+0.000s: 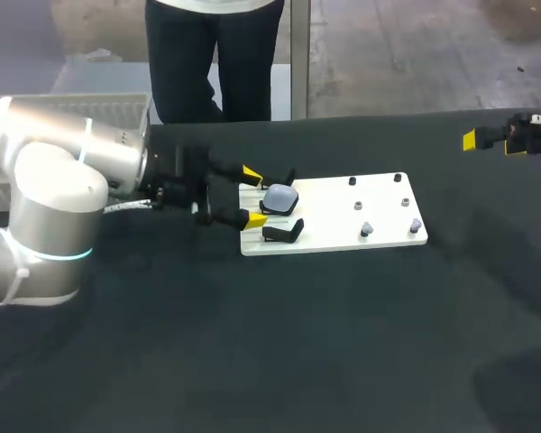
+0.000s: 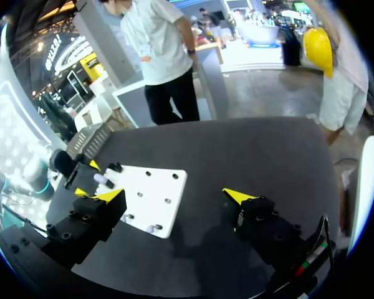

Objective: Pick up each earbud case from the left stands, insert the matching earbuds, close the lid, and place the case in the box.

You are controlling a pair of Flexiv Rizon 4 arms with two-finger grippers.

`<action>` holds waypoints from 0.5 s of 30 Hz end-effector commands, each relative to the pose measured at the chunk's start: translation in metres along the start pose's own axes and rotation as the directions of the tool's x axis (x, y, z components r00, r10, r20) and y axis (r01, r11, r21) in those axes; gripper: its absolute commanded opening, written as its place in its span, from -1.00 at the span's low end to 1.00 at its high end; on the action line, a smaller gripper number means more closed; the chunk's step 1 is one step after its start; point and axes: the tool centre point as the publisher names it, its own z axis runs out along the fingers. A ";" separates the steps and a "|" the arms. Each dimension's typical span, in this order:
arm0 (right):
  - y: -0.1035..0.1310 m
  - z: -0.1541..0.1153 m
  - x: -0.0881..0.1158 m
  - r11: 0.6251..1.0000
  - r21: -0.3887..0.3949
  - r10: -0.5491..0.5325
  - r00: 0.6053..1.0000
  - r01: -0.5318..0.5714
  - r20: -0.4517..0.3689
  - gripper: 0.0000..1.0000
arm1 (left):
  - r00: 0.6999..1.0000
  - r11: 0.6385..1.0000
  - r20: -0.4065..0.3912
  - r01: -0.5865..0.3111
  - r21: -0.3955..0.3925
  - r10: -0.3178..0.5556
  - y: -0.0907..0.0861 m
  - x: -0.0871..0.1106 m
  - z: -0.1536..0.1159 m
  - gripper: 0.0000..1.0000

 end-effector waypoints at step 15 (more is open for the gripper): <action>0.001 0.000 0.000 1.000 0.006 0.001 1.000 -0.001 0.001 1.00 | 1.000 0.999 -0.001 -0.005 0.046 0.005 0.014 0.000 0.019 0.36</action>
